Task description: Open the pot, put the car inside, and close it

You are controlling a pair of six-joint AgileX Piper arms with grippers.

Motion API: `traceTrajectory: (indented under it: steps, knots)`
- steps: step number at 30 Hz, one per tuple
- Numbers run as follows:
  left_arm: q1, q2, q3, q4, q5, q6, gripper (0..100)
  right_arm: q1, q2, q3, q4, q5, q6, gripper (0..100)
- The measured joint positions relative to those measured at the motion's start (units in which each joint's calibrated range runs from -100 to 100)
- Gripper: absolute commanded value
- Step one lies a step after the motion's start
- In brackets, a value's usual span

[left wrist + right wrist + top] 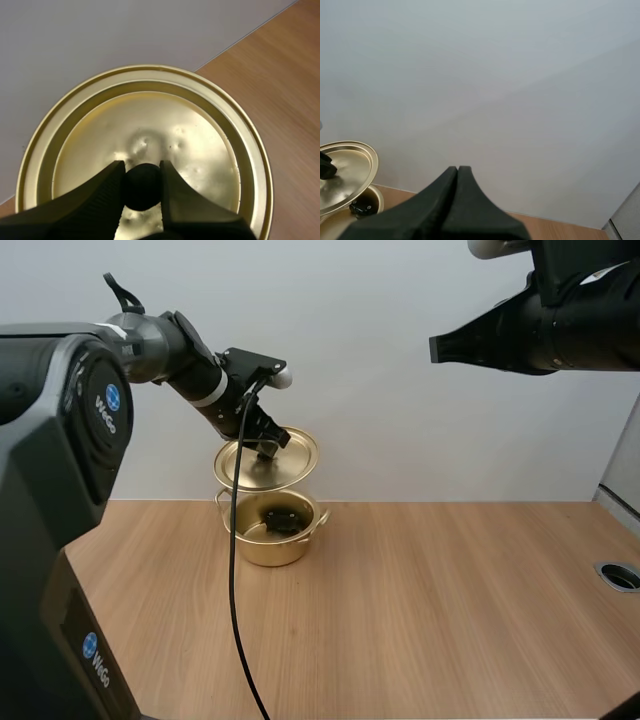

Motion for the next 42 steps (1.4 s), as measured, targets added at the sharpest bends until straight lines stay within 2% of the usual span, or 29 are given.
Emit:
traceTrajectory:
  steps: [20, 28, 34, 37, 42]
  knots:
    - [0.00, 10.79, 0.84, 0.21, -4.27, 0.49, 0, -0.71, 0.00, 0.00, -1.20, 1.18, 0.86, 0]
    - [0.00, 11.23, 0.84, -4.09, -3.20, 3.25, 0, -0.71, 0.00, 0.00, -1.20, 1.18, 0.86, 0]
    - [-0.10, 11.79, 1.62, -4.23, -3.03, 3.50, 0, -0.71, 0.00, 0.00, -1.20, 1.18, 0.86, 0]
    - [-0.74, 11.79, 3.35, -3.37, -6.32, 3.50, 0, -0.71, 0.00, 0.00, -1.10, 1.18, 0.86, 0]
    - [-2.93, 11.79, 5.69, -1.20, -12.96, 3.43, 0, -0.71, 0.00, 0.00, -1.10, 1.18, 0.86, 0]
